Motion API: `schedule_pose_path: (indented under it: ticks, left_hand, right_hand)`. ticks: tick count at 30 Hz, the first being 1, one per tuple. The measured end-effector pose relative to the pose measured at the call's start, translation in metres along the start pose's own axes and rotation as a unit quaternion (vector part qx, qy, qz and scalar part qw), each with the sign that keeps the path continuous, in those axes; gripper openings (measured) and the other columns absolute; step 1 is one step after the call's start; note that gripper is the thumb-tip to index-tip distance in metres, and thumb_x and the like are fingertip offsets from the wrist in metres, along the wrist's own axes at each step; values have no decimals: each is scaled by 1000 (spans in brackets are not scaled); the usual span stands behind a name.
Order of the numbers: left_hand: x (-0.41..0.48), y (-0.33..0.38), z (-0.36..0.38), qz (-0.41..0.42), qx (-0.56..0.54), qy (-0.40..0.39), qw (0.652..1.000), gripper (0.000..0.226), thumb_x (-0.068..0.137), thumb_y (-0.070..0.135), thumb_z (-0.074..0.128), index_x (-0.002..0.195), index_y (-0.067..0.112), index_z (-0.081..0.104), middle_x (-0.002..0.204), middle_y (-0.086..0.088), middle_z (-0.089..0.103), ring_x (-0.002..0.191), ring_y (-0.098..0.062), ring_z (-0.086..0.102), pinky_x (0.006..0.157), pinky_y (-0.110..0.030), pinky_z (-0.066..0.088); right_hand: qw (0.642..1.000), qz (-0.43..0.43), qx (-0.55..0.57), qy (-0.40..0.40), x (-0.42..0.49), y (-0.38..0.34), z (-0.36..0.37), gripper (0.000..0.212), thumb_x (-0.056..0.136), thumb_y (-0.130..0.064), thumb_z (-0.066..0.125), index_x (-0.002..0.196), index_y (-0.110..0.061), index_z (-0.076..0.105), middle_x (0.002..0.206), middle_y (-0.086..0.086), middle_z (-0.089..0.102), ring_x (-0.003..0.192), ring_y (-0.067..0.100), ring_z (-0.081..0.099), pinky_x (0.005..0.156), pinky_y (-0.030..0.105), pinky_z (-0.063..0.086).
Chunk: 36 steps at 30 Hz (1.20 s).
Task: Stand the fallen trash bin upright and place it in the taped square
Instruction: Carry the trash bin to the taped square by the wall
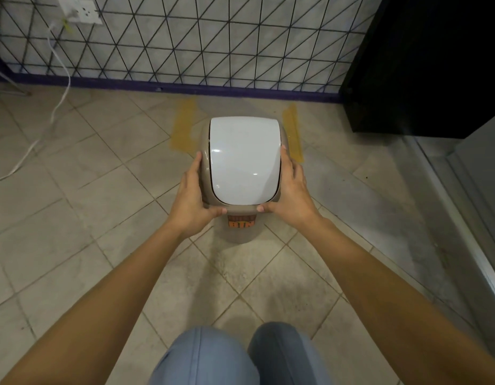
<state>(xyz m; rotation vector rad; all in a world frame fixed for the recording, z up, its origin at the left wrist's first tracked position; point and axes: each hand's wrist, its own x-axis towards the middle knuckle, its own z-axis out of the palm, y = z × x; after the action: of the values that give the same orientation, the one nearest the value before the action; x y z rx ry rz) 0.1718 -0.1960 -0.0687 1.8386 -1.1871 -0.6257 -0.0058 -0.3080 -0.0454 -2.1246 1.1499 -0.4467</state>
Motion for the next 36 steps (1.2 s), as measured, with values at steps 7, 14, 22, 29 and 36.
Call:
schedule_pose_path:
  ticks: [7, 14, 22, 29, 36]
  left_hand:
    - [30, -8, -3, 0, -25, 7, 1000, 125, 62, 15, 86, 149, 24, -4, 153, -5, 17, 141, -16, 17, 111, -29, 23]
    - [58, -14, -8, -6, -53, 11, 999, 121, 64, 12, 85, 149, 28, -1, 149, 0, 21, 133, -3, 20, 103, -19, 26]
    - [71, -25, 1, -14, -33, 96, 995, 93, 74, 25, 78, 147, 22, 21, 132, 14, 32, 120, 4, 31, 98, -11, 27]
    - [93, -34, 10, -9, -17, 132, 991, 86, 74, 38, 75, 144, 22, 30, 125, 18, 37, 114, 2, 40, 91, -12, 33]
    - [118, -40, 12, -8, -21, 145, 989, 84, 75, 37, 75, 144, 19, 30, 121, 14, 40, 112, 1, 43, 93, -14, 35]
  right_hand:
    - [1000, 17, -3, -3, 32, -6, 1, 136, 55, -12, 88, 145, -30, -12, 150, 10, 13, 137, 29, 21, 108, 50, 33]
    - [999, 45, 29, 3, 63, -6, 4, 137, 54, -13, 88, 146, -27, -12, 150, 7, 17, 138, 24, 21, 109, 45, 30]
    - [995, 74, 47, 55, 83, 10, 9, 117, 49, -30, 90, 144, -20, 22, 140, 4, 38, 132, 22, 33, 106, 48, 35]
    - [991, 63, 88, 79, 105, 18, 8, 108, 50, -34, 89, 140, -18, 32, 137, 2, 42, 128, 19, 38, 104, 44, 38]
    - [989, 44, 114, 84, 135, 22, 10, 102, 51, -31, 89, 137, -17, 35, 135, 0, 44, 124, 14, 40, 99, 29, 37]
